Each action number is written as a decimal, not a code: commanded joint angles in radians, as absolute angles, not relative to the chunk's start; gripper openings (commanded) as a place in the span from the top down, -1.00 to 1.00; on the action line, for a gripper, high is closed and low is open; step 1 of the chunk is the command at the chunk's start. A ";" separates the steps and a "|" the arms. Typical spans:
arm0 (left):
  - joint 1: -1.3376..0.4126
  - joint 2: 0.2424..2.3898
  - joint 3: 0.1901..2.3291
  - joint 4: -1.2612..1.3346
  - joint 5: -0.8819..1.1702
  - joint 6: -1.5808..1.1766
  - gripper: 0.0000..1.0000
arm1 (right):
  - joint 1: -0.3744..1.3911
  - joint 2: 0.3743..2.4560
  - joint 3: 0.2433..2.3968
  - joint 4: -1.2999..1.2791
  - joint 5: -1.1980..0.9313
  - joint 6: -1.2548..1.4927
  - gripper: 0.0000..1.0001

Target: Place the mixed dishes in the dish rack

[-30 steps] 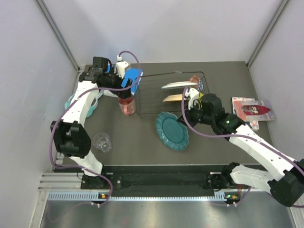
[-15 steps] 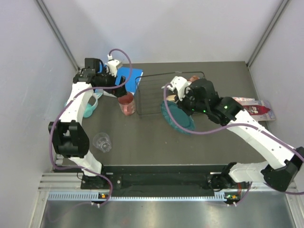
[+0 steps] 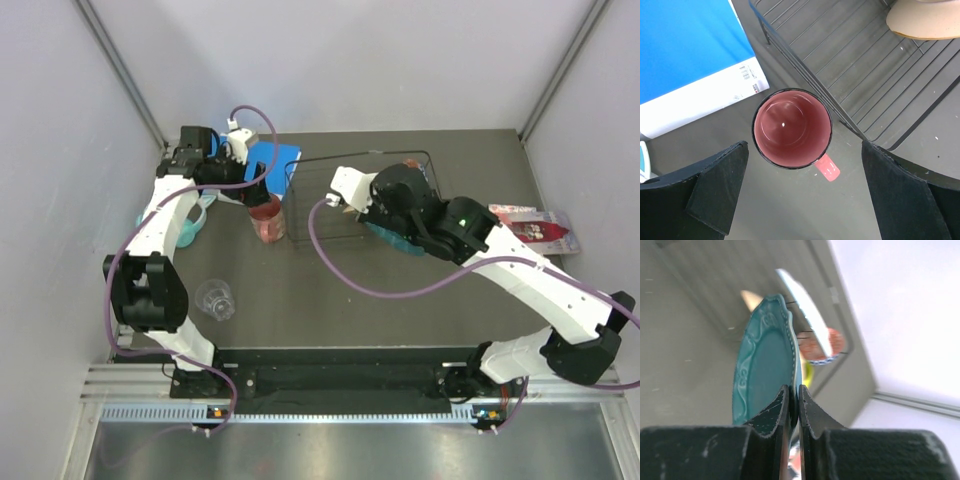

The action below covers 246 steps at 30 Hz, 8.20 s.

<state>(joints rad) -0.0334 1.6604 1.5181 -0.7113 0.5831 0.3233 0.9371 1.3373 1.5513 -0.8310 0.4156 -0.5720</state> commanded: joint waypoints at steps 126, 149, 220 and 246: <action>0.064 1.641 1.474 -0.655 0.680 0.325 -0.98 | 0.900 1.609 1.342 -0.442 -0.118 -0.838 0.30; 0.097 1.652 1.480 -0.664 0.684 0.341 -0.98 | 0.893 1.706 1.281 -0.422 0.060 -0.904 0.57; 0.103 1.660 1.425 -0.641 0.739 0.291 -0.98 | 0.888 1.678 1.394 -0.397 0.189 -0.945 0.30; 0.103 1.669 1.434 -0.634 0.733 0.285 -0.98 | 0.890 1.422 1.209 -0.088 0.301 -1.114 1.00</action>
